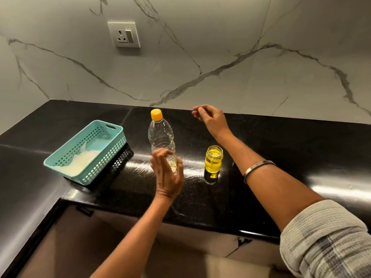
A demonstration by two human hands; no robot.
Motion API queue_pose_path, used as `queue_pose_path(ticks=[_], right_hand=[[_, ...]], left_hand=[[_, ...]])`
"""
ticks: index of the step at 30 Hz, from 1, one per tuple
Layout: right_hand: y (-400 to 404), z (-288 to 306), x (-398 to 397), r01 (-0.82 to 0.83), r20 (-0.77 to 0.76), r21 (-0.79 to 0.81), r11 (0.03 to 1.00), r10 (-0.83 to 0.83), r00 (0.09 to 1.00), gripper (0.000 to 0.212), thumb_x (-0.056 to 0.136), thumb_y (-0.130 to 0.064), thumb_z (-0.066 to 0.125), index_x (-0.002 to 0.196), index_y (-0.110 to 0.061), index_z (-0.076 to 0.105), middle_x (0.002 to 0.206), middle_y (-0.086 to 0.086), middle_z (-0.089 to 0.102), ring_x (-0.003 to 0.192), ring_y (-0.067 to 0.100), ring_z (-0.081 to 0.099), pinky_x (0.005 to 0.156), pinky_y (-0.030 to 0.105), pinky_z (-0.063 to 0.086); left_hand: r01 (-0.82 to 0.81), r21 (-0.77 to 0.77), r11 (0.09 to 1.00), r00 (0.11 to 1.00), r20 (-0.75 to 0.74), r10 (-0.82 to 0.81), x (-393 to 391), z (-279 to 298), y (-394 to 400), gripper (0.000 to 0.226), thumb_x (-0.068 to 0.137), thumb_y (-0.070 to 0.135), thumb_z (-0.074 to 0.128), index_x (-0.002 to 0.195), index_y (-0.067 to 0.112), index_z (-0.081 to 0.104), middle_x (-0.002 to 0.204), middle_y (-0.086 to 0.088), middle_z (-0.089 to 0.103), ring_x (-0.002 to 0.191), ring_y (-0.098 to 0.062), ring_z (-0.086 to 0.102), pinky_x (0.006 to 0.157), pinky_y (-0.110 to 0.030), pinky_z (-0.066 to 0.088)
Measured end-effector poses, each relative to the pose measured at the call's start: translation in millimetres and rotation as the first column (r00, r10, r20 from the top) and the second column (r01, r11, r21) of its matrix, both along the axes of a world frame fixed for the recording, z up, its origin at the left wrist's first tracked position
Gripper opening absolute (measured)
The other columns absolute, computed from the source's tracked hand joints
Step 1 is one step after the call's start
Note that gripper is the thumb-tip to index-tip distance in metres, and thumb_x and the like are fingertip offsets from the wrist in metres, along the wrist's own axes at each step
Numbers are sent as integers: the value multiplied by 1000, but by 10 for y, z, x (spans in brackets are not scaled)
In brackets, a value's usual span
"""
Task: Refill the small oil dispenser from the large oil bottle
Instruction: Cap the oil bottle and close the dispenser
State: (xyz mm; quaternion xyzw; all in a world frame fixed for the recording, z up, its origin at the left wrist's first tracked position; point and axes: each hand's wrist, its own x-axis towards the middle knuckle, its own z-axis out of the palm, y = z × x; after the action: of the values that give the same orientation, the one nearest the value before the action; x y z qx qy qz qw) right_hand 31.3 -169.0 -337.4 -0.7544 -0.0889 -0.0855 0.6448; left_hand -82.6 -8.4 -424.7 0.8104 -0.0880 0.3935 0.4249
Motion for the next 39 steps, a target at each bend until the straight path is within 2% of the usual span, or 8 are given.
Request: queue_pose_path(ticks=[3,6,11,17,22,31,35,39], right_hand=[[-313,-154,-7,178,-13,-174,969,-183,983,22,99,-13,46,109,-10,66,103,7,70,101,18,65,90,28,53],[-682,-317,-80,244,-54,-354,903,-280,958,22,98,-11,48,111,-13,65,106,4,68,99,15,63,85,24,49],[-1235,-701,-275,155,-228,-571,806,-338,913,26,91,-15,60,117,-13,62,119,8,61,109,21,59,92,29,46],[-1461,-1068,-426,-79,-376,-736,673,-309,873,61,81,-34,74,135,-19,49,140,5,43,130,30,40,109,44,37],[-1377,-1159,-414,-178,-387,-770,613,-226,894,72,76,-22,80,138,-23,43,142,4,39,129,32,37,108,45,37],[-1346,-1255,-319,-159,-310,-852,499,-236,921,46,77,-11,74,115,-24,52,125,3,49,115,29,46,95,43,46],[-1327,-1202,-277,-110,-281,-828,550,-237,930,46,75,-15,76,113,-24,52,121,3,51,114,27,49,96,41,46],[-1277,-973,-190,-56,-278,-702,710,-201,939,49,73,-18,78,115,-24,54,125,3,51,116,21,52,100,34,44]], left_hand=[[221,33,975,975,-29,-220,-173,-212,-332,16,87,18,52,101,14,43,100,0,43,94,-17,44,82,-42,43],[310,-35,950,930,-195,-310,-160,-399,-508,26,87,17,59,109,12,46,103,2,44,94,-18,47,83,-45,46],[303,-38,952,829,-483,-283,73,-503,-660,62,79,25,76,128,11,41,119,-1,41,108,-18,45,97,-39,43],[207,-220,953,608,-734,-302,387,-530,-826,96,69,32,85,141,22,24,128,0,37,124,-19,41,105,-43,41],[219,-251,943,595,-732,-333,476,-598,-917,94,64,23,89,137,21,31,132,1,42,123,-15,42,100,-28,40],[216,-350,911,585,-701,-408,574,-524,-944,82,64,20,89,130,21,41,120,7,54,100,4,51,76,-8,39],[268,-355,896,578,-685,-444,621,-504,-912,72,64,20,88,123,25,46,115,9,57,100,7,53,78,-11,43],[302,-382,873,559,-671,-487,637,-472,-902,68,65,17,88,119,27,48,111,10,59,97,6,56,78,-12,46]])
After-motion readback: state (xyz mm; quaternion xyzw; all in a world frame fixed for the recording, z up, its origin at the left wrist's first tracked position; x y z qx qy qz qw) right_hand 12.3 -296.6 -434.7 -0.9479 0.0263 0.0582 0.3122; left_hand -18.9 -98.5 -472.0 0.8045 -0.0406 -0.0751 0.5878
